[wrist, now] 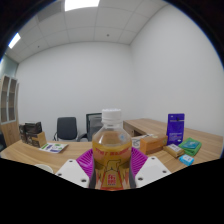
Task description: Pour water
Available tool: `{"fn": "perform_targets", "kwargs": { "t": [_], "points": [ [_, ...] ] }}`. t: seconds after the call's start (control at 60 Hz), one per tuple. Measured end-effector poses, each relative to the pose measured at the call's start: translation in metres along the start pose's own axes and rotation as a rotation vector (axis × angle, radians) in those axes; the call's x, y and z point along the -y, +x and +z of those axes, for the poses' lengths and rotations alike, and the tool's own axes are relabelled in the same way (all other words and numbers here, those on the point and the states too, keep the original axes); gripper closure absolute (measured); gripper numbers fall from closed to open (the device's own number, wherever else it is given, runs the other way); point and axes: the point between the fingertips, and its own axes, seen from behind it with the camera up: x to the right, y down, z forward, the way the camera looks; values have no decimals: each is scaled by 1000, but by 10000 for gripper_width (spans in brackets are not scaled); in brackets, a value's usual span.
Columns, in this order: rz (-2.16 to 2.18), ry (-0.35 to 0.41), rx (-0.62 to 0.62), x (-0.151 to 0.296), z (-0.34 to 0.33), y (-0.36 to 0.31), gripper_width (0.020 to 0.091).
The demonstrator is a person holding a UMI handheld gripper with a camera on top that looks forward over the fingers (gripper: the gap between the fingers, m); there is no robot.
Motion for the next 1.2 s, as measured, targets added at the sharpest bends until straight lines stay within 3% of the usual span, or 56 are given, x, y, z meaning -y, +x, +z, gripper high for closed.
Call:
{"fn": "perform_targets", "kwargs": {
  "t": [0.167, 0.233, 0.4, 0.517, 0.6, 0.65, 0.767, 0.967, 1.2],
  "points": [
    [-16, -112, 71, -68, 10, -13, 642],
    [-45, -71, 80, -65, 11, -13, 637],
    [-14, -95, 91, -67, 11, -11, 608],
    [-34, -126, 94, -70, 9, -11, 495],
    [-42, -181, 84, -75, 2, -6, 242],
    [-45, -173, 79, -69, -8, -4, 274],
    [-30, -153, 82, -52, -51, -2, 261],
    [9, -110, 191, -17, -168, -41, 267],
    [98, -105, 297, -9, -270, -92, 266]
  ]
}}
